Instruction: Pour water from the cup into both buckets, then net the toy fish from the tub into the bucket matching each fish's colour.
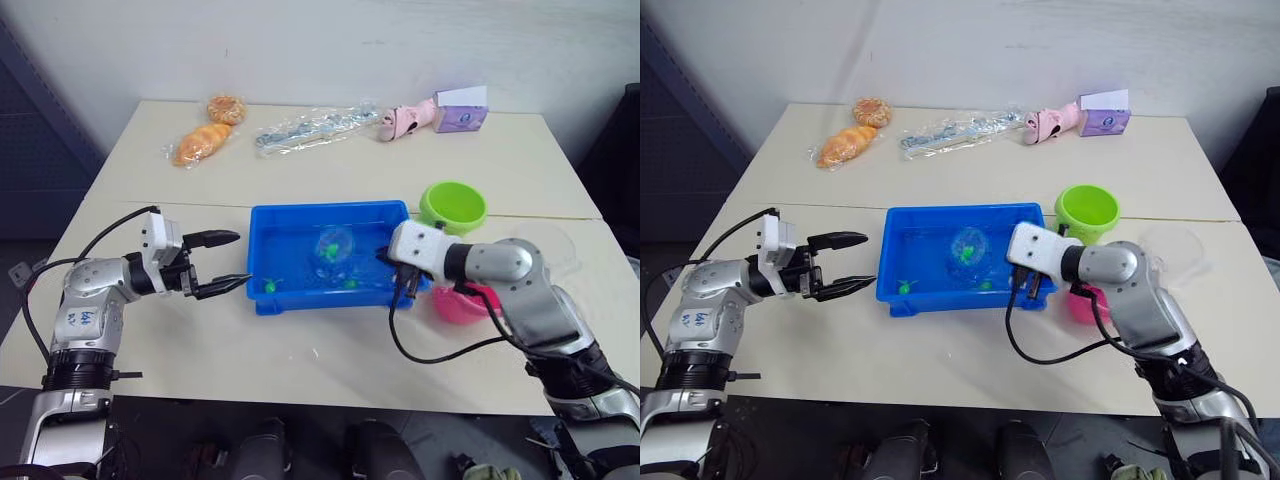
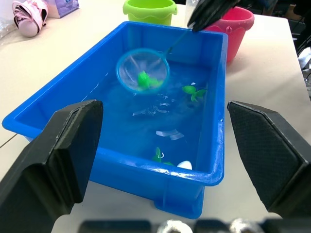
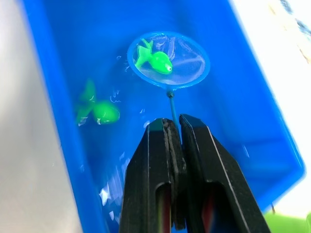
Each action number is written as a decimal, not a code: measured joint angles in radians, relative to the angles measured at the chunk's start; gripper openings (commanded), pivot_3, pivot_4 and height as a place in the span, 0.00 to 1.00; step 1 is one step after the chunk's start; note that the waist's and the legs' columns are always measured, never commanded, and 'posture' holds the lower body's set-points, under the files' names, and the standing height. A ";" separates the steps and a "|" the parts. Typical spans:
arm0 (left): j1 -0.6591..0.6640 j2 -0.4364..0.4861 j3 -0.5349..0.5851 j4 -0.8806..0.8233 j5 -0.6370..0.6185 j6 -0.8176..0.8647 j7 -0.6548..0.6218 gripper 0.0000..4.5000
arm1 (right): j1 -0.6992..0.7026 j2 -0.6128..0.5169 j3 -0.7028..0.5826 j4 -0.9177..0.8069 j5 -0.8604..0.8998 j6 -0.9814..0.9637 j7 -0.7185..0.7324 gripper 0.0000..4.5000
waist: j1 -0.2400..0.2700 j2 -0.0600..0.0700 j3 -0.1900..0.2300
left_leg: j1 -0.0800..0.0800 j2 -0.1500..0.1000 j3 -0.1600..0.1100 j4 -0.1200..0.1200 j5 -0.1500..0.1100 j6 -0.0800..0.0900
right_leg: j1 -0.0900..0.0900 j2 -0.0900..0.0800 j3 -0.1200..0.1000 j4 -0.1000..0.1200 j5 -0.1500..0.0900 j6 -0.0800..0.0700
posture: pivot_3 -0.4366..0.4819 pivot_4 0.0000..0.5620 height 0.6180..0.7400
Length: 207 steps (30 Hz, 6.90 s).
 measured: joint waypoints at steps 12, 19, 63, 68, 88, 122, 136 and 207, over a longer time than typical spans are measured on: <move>-0.040 -0.039 0.000 -0.060 -0.025 0.089 0.055 0.98 | 0.083 -0.017 -0.313 -0.163 0.268 0.279 -0.073 0.00 | 0.004 0.000 0.000 | 0.000 0.000 0.000 -0.001 -0.001 0.001 | 0.000 0.000 0.000 -0.001 0.000 0.000 | 0.48 0.27 1.00; -0.088 -0.115 -0.005 -0.133 -0.055 0.159 0.127 0.98 | 0.152 -0.142 -0.472 -0.087 0.285 0.202 -0.120 0.00 | -0.001 0.000 0.000 | 0.000 -0.001 0.001 -0.001 -0.001 0.000 | 0.000 0.000 0.001 -0.001 0.000 0.000 | 0.48 0.27 1.00; -0.119 -0.279 -0.083 -0.089 -0.030 0.088 0.172 0.98 | -0.004 -0.544 0.069 0.834 -0.880 -1.238 -1.070 0.00 | 0.000 0.000 0.000 | 0.000 0.000 0.003 0.000 0.002 -0.003 | 0.000 0.002 0.002 0.000 0.000 0.000 | 0.48 0.27 1.00; -0.124 -0.288 -0.087 -0.081 -0.030 0.086 0.166 0.98 | -0.048 -0.546 0.125 0.897 -0.929 -1.257 -1.102 0.00 | 0.000 0.001 0.000 | 0.000 0.000 0.003 0.000 0.002 -0.004 | 0.000 0.003 0.002 0.000 0.000 0.000 | 0.48 0.27 1.00; -0.141 -0.296 -0.089 -0.048 -0.016 0.077 0.151 0.98 | -0.102 -0.560 0.145 0.944 -0.955 -1.267 -1.193 0.00 | 0.000 0.001 0.000 | 0.000 0.000 0.003 0.000 0.002 -0.004 | -0.001 0.003 0.002 0.000 0.000 0.000 | 0.48 0.27 1.00; -0.110 -0.300 -0.090 -0.050 -0.013 0.057 0.170 0.98 | -0.040 -0.590 0.147 0.863 -0.959 -1.262 -1.168 0.00 | 0.000 0.005 0.000 | 0.001 0.001 0.004 0.000 0.003 -0.004 | -0.001 0.003 0.003 0.002 0.000 0.000 | 0.48 0.27 1.00; -0.112 -0.306 -0.090 -0.050 -0.012 0.046 0.178 0.98 | -0.141 -0.596 0.104 0.801 -0.912 -1.264 -1.137 0.00 | 0.002 0.009 0.001 | 0.000 0.000 0.006 0.001 0.003 -0.003 | -0.002 0.002 0.004 0.002 0.000 0.000 | 0.48 0.27 1.00; -0.084 -0.333 -0.090 -0.077 0.026 -0.047 0.261 0.98 | -0.284 -0.665 0.245 0.965 -1.053 -1.316 -1.262 0.00 | -0.002 0.014 0.002 | 0.002 0.001 0.017 0.000 0.004 -0.002 | -0.011 0.004 0.016 0.011 0.000 0.001 | 0.48 0.27 1.00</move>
